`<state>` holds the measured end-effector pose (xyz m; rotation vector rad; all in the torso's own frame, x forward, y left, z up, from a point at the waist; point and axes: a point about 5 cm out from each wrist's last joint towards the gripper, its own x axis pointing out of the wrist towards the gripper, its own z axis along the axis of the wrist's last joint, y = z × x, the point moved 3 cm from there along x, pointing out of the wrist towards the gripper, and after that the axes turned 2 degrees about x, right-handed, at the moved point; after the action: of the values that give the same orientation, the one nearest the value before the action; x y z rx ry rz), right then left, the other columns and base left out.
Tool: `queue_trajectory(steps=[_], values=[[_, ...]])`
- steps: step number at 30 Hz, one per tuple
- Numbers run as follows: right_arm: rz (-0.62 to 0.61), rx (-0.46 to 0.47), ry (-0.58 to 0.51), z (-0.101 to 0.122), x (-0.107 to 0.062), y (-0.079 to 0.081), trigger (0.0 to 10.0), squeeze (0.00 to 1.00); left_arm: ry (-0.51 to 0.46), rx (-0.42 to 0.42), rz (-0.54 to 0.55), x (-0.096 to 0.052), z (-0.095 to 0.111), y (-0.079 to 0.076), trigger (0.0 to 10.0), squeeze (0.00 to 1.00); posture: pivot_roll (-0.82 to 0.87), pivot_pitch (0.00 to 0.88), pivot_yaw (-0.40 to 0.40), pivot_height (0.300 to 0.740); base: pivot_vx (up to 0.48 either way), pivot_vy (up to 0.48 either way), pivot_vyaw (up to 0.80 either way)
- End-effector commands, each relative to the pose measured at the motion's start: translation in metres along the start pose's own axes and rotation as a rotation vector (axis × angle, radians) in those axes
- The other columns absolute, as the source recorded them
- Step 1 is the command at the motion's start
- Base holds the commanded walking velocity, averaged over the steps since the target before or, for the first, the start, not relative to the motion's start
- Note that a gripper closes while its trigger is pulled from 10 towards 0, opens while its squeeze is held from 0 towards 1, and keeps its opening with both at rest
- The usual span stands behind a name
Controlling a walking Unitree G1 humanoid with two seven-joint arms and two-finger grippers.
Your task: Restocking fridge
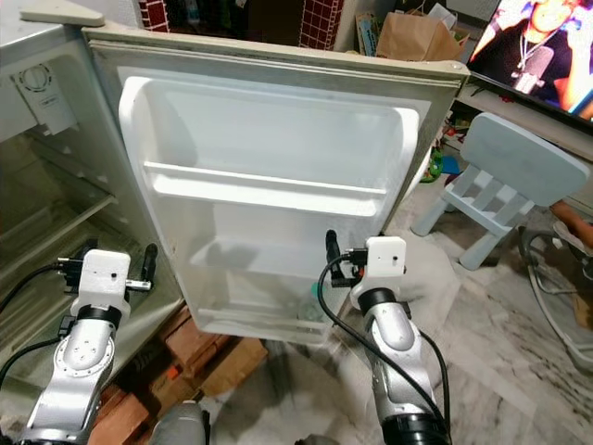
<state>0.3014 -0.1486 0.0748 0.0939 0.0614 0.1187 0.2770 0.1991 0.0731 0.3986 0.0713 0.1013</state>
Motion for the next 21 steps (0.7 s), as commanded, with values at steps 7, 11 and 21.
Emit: queue_trajectory(steps=[7,11,21], values=[[-0.012,0.012,-0.032,0.007,0.004,-0.005,10.0,0.00,0.002,0.011,-0.023,0.000,0.000,-0.002,10.0,0.00,0.13,0.000,-0.030,0.740,-0.265,0.000,0.00],[0.054,0.053,-0.031,0.010,0.006,0.001,10.0,0.00,-0.002,0.018,-0.031,-0.001,0.001,-0.003,10.0,0.00,0.13,0.000,-0.026,0.740,0.000,0.000,0.00],[0.185,0.091,0.009,0.004,0.005,0.013,10.0,0.00,-0.008,0.030,-0.023,0.003,0.001,0.006,10.0,0.00,0.15,0.000,-0.026,0.740,0.000,0.000,0.00]])
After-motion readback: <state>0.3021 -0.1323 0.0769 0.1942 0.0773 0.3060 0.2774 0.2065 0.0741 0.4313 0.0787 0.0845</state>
